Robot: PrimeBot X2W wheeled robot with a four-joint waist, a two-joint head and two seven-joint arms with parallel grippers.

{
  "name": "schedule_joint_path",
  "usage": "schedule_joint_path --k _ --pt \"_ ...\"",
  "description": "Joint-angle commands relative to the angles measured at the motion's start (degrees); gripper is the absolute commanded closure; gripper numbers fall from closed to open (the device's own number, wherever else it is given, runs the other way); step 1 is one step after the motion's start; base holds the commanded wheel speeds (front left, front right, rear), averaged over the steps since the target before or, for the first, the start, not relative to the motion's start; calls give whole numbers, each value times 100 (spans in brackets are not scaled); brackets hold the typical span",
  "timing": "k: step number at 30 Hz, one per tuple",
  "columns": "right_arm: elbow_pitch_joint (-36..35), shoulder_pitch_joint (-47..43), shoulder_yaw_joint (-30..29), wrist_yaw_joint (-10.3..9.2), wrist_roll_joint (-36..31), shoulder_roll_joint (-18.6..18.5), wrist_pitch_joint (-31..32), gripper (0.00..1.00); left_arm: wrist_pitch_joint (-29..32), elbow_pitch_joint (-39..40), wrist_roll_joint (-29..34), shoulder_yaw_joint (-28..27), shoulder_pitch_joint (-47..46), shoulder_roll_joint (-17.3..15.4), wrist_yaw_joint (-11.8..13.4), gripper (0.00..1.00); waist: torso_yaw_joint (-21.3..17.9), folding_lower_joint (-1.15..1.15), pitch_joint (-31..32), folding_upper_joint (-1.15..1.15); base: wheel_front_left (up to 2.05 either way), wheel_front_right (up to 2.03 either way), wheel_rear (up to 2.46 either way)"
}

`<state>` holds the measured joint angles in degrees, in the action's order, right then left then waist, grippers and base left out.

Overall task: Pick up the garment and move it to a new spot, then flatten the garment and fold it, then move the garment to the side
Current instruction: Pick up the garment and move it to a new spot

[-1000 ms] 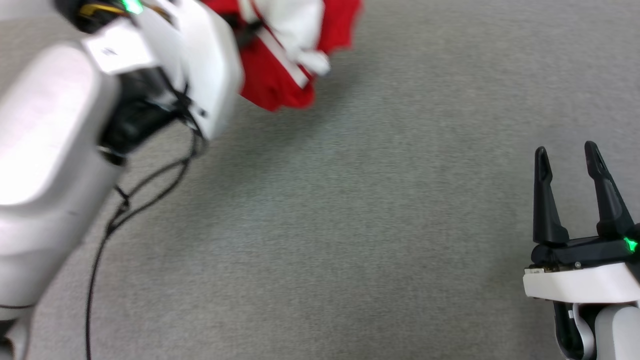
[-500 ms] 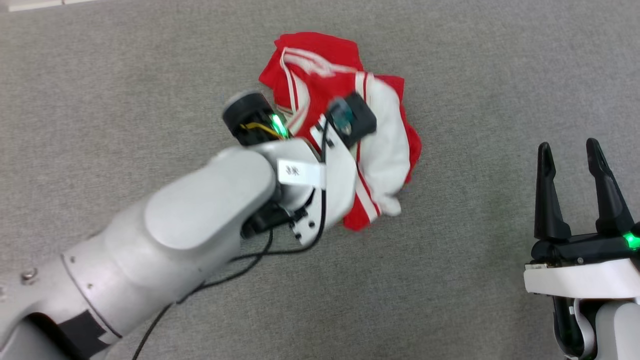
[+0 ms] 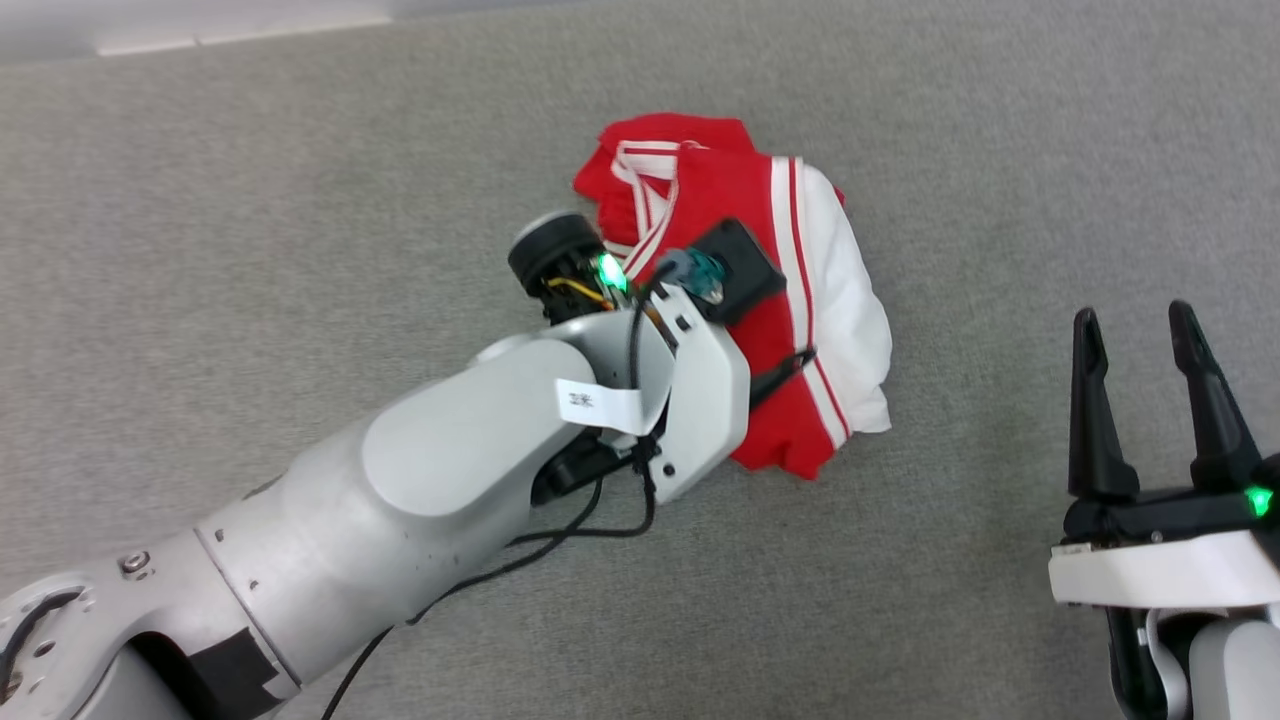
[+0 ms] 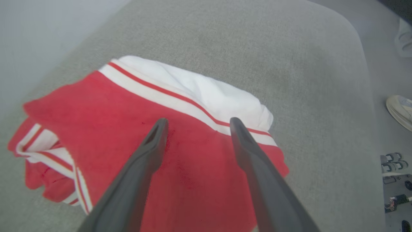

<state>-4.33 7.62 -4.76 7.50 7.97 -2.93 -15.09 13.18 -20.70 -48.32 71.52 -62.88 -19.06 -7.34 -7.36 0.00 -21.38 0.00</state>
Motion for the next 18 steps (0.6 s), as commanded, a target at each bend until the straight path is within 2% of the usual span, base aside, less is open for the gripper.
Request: schedule_joint_path --k 1,4,10,15,18 --pt "28 -117 -20 -2 -54 10 -12 0 -370 -45 92 -123 -18 14 55 0 185 0 249 0 0 0 0" --pt "53 -232 -36 -2 -95 10 -12 0 -1161 -75 287 -357 171 -46 354 0 329 0 491 0 0 0 0" --pt "91 -448 -84 -2 -151 10 -12 0 -2442 16 604 -774 727 -352 1253 0 598 0 861 0 0 0 0" --pt "128 -606 -125 -2 -180 9 -12 0 -2817 207 768 -1290 1485 -612 2052 0 794 0 1121 0 0 0 0" --pt "131 -705 -157 -2 -191 10 -12 0 -2845 614 1039 -1896 2036 -692 2526 0 891 0 1232 0 0 0 0"
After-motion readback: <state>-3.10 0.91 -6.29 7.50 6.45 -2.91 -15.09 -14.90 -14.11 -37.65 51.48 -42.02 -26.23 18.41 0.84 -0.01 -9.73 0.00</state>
